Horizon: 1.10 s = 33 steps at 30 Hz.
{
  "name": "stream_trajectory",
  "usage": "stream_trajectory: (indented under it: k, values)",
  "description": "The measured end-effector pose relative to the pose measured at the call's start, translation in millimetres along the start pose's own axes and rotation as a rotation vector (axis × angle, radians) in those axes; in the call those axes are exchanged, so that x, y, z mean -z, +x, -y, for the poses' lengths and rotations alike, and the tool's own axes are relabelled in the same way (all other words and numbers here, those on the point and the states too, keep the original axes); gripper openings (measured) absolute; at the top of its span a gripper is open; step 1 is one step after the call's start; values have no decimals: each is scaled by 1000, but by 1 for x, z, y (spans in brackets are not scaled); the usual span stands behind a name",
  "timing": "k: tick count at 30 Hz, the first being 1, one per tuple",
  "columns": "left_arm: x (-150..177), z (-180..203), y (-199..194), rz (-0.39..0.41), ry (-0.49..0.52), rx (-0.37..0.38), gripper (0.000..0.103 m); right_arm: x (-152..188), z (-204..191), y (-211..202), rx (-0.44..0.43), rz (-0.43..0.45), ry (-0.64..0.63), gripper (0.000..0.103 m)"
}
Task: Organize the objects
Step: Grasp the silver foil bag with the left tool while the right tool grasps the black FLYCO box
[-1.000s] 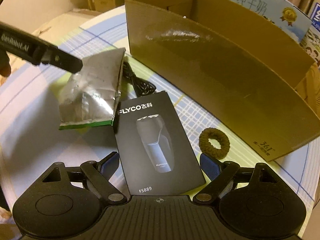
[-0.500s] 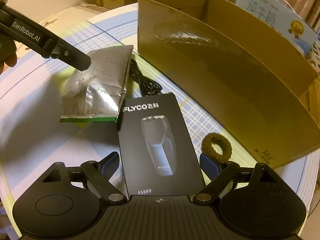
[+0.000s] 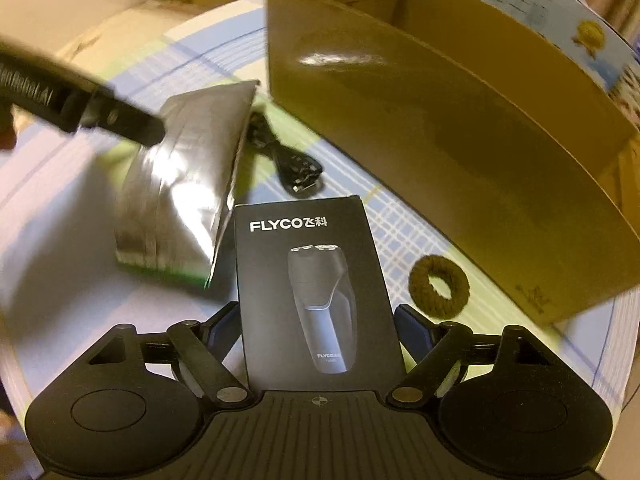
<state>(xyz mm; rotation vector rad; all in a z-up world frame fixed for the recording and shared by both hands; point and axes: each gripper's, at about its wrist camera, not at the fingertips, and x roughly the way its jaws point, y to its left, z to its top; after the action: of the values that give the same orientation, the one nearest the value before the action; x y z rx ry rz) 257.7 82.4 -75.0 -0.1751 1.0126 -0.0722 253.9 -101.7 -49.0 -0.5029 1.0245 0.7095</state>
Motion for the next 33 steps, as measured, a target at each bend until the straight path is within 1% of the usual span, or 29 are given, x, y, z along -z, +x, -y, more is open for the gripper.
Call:
stream_trajectory:
  k: [2,4,6,8,14,21,24,27,31,32,33]
  values:
    - [1,-3,-1,2,-2,-5,102,1,-6,-3,-23,7,-10,79]
    - [3,-5,-2,2,-1,-12,102,4,-20,-5,-41,4,-73,79]
    - [5,-6,-2,1,0,-21,102,7,-33,-7,-83,4,-127,79]
    - [7,-6,-1,-4,0,-23,102,8,-39,-10,-102,5,-140,79]
    - [13,0,13,-20,18,-31,102,7,-31,-15,-34,20,-80,79]
    - [5,12,40,-52,83,-64,101,9,-11,-15,0,27,6,79]
    - [1,15,49,-71,116,-83,95,10,-3,-12,3,31,31,79]
    - [0,16,53,-84,128,-76,89,11,0,-13,1,38,51,79]
    - [4,15,58,-116,131,-43,75,15,-1,-24,2,46,57,79]
    - [6,14,60,-124,129,-36,75,15,-1,-26,1,48,57,79]
    - [7,11,61,-129,117,-22,70,13,-2,-23,3,50,57,79]
